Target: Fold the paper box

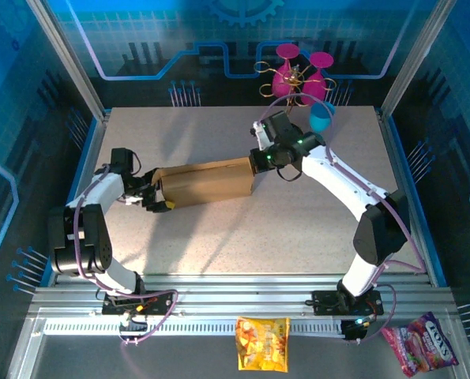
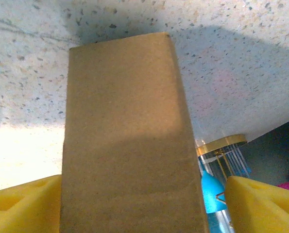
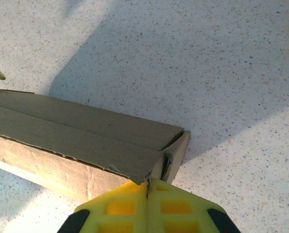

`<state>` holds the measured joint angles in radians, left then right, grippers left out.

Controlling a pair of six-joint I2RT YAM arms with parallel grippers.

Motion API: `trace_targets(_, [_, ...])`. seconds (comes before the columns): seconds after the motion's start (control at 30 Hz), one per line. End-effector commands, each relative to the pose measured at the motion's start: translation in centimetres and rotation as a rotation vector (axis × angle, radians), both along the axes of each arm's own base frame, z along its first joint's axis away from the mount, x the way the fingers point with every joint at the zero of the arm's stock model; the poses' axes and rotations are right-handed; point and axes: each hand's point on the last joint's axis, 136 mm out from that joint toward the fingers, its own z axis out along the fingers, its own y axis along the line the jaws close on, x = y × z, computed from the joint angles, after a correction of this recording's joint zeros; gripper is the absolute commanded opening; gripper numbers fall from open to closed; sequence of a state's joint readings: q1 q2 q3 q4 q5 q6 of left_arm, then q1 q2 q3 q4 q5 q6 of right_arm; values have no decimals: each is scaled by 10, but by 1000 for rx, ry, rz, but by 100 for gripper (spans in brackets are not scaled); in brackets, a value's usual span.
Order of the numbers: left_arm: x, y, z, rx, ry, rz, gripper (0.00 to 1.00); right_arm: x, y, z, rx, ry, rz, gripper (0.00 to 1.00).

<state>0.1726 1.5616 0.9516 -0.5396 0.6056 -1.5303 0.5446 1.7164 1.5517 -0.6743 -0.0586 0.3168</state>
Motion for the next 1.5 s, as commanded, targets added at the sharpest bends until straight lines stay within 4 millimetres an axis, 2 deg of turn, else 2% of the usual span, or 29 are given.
trace_targets(0.0, [-4, 7, 10, 35, -33, -41, 86, -6, 10, -17, -47, 31, 44, 0])
trace_targets(0.23, [-30, 51, 23, 252, -24, -31, 92, -2, 10, -20, -80, 27, 46, 0])
trace_targets(0.37, [-45, 62, 16, 298, -25, -20, 94, -1, 14, -21, -84, 29, 55, 0])
trace_targets(0.47, [-55, 76, 18, 417, -23, -74, 94, 0, 15, -19, -95, 19, 60, 0])
trace_targets(0.53, [-59, 88, 28, 519, -33, -115, 91, 1, 15, -19, -105, 14, 61, 0])
trace_targets(0.63, [-61, 104, 49, 662, -73, -196, 81, 3, 11, -16, -130, -3, 55, 0])
trace_targets(0.7, [-60, 107, 63, 730, -116, -257, 72, 3, 10, -14, -138, -12, 56, 0])
trace_targets(0.77, [-56, 99, 80, 800, -194, -359, 63, 5, 9, -13, -151, -18, 54, 0])
trace_targets(0.97, [-51, 67, 120, 968, -453, -606, 56, 7, 7, -10, -167, -28, 55, 0])
trace_targets(1.07, [-52, 49, 135, 986, -592, -733, 45, 7, 8, -13, -171, -21, 61, 0])
trace_targets(1.17, [-61, 30, 141, 993, -687, -854, 36, 8, 9, -12, -166, -17, 61, 0])
trace_targets(1.3, [-71, 13, 137, 985, -783, -963, 37, 11, 9, -10, -160, -16, 61, 0])
trace_targets(1.47, [-83, 8, 133, 963, -786, -983, 46, 13, 8, -11, -160, -5, 61, 0])
